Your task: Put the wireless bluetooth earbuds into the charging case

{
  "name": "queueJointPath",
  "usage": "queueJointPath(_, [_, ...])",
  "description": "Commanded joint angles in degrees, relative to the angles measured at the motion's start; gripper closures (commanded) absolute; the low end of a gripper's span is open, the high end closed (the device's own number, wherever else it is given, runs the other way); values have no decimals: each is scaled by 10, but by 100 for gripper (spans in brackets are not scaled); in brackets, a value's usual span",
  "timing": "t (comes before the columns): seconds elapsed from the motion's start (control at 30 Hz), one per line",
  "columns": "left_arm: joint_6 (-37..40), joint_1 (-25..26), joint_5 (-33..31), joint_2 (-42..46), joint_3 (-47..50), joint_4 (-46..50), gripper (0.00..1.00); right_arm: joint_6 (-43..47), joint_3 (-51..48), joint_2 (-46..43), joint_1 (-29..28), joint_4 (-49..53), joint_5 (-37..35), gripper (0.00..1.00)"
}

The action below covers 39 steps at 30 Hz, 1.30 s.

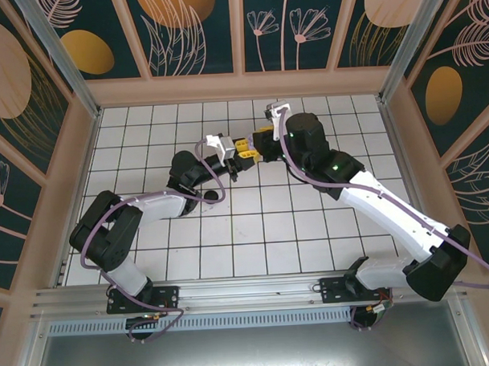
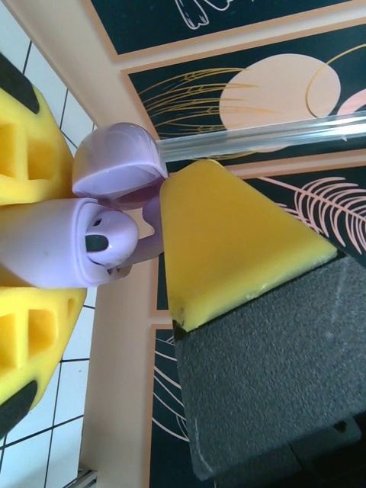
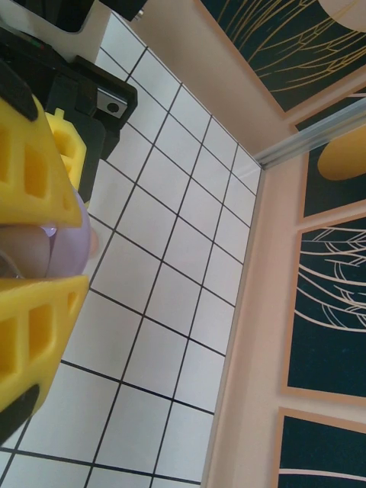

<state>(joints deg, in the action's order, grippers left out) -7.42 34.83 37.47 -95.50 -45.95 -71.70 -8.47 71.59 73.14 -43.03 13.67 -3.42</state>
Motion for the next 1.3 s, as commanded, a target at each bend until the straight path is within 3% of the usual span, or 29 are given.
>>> queueJointPath(0.0, [-3,8,1,23,-11,-49,100,-19,1,19,-25,28,53,72])
queueJointPath(0.33, [-7,8,0,21,-9,-51,100,-42,65,24,-11,37,23,43])
queueJointPath(0.53, [-6,9,-4,17,-2,-54,100,-74,90,-15,5,41,23,38])
queueJointPath(0.73, [-3,8,-7,12,12,-65,100,-105,112,-19,55,73,91,38])
queueJointPath(0.87, [11,8,-2,14,20,-56,100,-120,139,16,107,110,153,46])
queueJointPath(1.03, [32,8,8,22,23,-29,100,-105,191,90,128,159,201,74])
queueJointPath(1.1, [38,8,11,23,22,-20,100,-101,211,117,131,172,219,81])
queueJointPath(1.27, [47,8,13,26,18,-4,100,-90,243,164,128,207,247,85])
